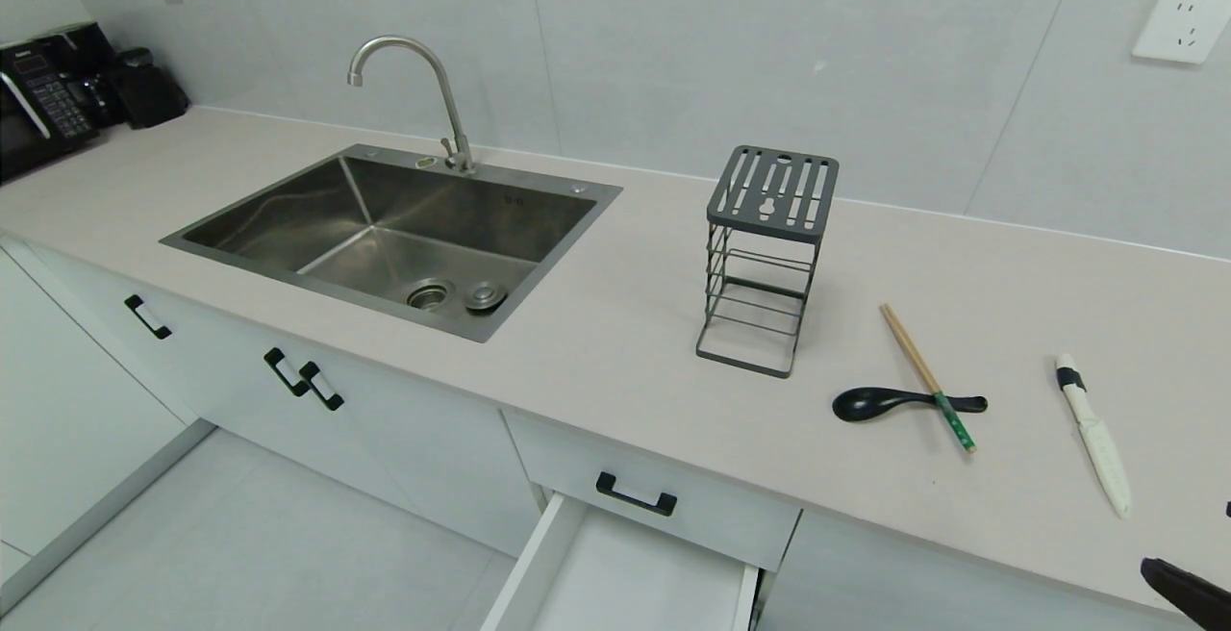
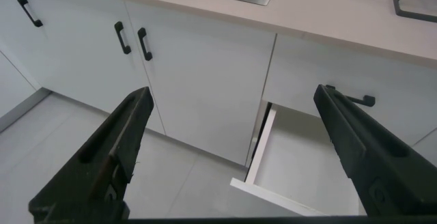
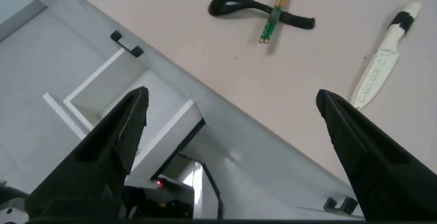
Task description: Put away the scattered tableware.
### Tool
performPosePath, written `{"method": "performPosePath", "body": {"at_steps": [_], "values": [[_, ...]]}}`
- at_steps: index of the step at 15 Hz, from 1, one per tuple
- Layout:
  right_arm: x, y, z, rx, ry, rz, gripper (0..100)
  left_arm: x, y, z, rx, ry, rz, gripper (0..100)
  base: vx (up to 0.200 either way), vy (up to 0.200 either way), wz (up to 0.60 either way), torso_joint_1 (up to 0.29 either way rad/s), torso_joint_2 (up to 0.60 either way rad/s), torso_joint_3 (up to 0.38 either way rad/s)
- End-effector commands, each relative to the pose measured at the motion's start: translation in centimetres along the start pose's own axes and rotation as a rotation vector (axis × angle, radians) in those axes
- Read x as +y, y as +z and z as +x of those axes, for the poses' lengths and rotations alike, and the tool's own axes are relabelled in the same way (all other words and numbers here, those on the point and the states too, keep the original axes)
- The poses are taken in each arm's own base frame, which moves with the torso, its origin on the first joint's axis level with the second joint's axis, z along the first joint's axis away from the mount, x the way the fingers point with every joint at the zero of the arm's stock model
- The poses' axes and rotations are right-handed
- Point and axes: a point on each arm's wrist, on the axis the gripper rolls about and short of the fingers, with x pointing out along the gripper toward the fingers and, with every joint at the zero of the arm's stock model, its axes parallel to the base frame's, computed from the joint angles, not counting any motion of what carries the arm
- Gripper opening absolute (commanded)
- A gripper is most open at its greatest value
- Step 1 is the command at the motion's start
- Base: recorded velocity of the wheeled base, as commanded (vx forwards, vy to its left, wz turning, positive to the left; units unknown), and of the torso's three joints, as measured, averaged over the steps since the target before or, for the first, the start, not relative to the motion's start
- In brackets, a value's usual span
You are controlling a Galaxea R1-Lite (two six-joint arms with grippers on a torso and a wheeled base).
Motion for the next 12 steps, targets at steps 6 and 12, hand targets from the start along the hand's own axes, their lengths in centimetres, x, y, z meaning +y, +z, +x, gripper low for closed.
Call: {"method": "performPosePath", "body": {"at_steps": [6,12], "values": [[-0.9,1.8,7.3,0.193,0.069,-0.036,100,0.0,0.0,0.0,0.0,0.001,0.0,100,0.0,0.0,0.0,0.0,0.0,0.0],[-1.5,1.2,10.5,0.26,0.048,0.003,100,0.0,0.0,0.0,0.0,0.001,0.0,100,0.0,0.0,0.0,0.0,0.0,0.0]]}}
